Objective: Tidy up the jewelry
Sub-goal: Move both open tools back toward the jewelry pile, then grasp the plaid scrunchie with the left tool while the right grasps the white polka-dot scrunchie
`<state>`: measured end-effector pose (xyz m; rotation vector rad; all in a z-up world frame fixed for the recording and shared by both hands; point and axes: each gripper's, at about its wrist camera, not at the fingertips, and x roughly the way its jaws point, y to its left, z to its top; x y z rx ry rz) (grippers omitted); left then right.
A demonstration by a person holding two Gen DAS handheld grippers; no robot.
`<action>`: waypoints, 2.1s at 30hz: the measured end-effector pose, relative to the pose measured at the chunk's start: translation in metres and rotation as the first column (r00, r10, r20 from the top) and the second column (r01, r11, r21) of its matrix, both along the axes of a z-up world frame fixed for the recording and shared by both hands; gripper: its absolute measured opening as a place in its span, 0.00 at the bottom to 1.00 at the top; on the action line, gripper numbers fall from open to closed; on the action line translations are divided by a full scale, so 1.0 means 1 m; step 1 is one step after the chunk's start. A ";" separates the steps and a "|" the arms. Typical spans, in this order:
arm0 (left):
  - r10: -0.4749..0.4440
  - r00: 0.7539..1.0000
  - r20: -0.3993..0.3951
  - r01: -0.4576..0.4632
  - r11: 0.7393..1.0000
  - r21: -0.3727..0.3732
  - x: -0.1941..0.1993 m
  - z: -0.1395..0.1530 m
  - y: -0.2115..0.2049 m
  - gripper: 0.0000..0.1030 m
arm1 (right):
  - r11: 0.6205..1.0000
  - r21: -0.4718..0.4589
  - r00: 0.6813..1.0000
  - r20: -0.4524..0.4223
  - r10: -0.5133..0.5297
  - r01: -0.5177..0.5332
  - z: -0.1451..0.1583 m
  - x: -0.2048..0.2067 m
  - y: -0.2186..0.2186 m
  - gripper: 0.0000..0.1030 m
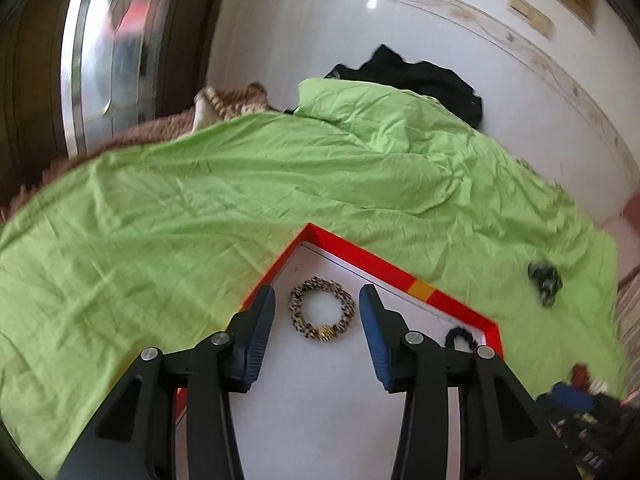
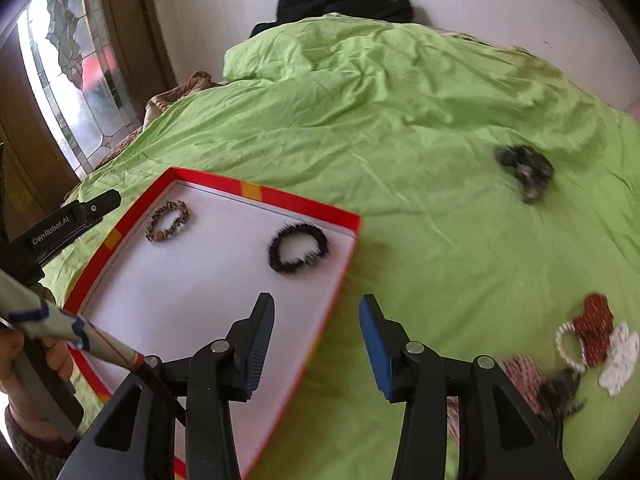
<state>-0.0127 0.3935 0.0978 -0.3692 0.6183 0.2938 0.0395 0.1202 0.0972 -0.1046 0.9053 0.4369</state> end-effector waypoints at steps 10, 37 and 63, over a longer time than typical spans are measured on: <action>-0.129 0.992 -0.002 0.129 0.988 0.088 -0.015 0.015 -0.067 0.42 | 0.991 -0.007 0.991 0.007 -0.133 0.133 -0.001 -0.032 -0.106 0.47; -0.549 0.818 -0.171 0.552 0.833 -0.035 0.003 -0.032 -0.279 0.42 | 0.828 0.219 0.851 -0.029 -0.524 0.516 -0.036 -0.021 -0.375 0.48; -0.686 0.684 -0.248 0.694 0.716 -0.068 0.027 -0.083 -0.339 0.03 | 0.797 0.310 0.855 -0.174 -0.489 0.519 -0.079 0.037 -0.395 0.51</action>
